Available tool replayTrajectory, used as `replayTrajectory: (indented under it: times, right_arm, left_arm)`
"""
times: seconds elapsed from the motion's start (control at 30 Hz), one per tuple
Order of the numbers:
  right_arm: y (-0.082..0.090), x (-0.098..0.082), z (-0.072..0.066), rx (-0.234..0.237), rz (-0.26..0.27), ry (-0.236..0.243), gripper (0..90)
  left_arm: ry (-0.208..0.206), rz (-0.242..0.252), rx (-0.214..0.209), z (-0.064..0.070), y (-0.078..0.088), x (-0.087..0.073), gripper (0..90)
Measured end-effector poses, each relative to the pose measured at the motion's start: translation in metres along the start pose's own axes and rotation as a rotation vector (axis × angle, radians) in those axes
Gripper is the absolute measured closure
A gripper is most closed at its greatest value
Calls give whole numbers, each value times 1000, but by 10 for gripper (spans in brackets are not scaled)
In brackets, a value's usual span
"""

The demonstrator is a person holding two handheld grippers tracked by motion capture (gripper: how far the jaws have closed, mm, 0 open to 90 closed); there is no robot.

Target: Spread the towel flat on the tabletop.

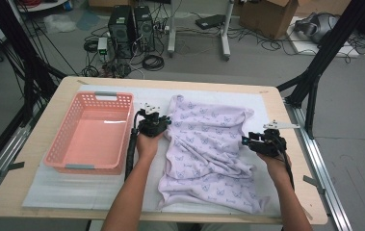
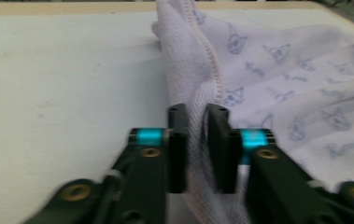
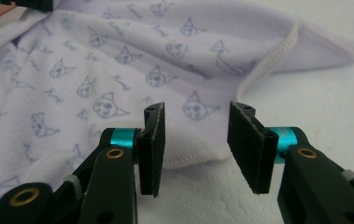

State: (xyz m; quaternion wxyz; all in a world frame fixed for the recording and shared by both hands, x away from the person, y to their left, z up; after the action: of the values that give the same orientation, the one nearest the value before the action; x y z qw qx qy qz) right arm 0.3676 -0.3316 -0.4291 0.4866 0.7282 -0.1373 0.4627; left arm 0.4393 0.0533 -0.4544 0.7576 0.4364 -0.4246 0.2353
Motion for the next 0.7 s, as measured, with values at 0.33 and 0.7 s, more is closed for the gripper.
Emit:
replayTrajectory:
  times: [0.33,0.7]
  right_arm:
    - [-17,-11,-16,44,-104,-48,501]
    - [-48,11,7,-148,-64,36,823]
  left_arm:
    - [-71,-35,-120,27,23,-5,426]
    - [-132,-120,-171,46,34,-7,419]
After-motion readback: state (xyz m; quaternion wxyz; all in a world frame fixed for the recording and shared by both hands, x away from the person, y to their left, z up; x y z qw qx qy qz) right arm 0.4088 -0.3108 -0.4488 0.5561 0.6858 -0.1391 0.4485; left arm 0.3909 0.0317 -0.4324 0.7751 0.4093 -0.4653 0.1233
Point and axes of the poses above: each handheld gripper's, and its own axes: y roughly backward along the jaws, x roughly out of its top, z roughly to its right, the point moved 2 cm from there along -y, roughly forward along the jaws, and after that the axes turned 2 degrees about y, right-handed, at the moved point
